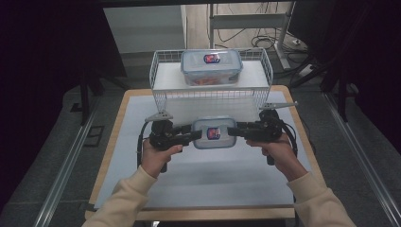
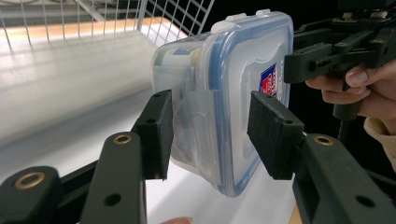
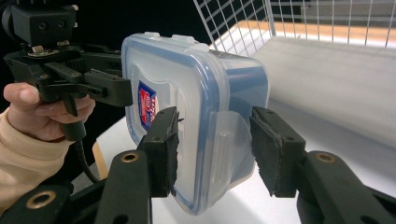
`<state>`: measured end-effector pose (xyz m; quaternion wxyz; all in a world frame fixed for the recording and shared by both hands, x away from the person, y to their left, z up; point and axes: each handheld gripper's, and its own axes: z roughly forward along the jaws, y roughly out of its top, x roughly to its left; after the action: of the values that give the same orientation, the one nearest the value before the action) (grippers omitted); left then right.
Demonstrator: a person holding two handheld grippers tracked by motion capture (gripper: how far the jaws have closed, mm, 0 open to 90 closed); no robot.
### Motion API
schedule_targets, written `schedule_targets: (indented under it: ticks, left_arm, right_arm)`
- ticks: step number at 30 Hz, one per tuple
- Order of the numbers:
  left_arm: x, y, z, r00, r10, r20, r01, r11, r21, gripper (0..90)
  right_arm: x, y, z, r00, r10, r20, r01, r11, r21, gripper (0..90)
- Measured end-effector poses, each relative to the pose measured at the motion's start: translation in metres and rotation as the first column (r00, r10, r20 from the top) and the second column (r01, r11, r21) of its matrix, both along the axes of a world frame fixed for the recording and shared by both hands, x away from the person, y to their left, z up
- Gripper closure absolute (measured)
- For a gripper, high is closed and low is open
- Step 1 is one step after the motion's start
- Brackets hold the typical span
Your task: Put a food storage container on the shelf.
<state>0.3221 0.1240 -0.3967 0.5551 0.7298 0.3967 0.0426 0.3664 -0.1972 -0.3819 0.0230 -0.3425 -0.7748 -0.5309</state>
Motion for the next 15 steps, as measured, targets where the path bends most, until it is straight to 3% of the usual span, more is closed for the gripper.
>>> schedule_targets:
  ticks: [15]
  left_arm:
    - [0.024,0.004,0.051,0.9976,-0.006,0.069,0.006,1.0000,-0.003,52.3]
  right_arm:
    - [0.020,0.004,0.052,0.9971,-0.007,0.076,0.007,1.000,0.003,52.4]
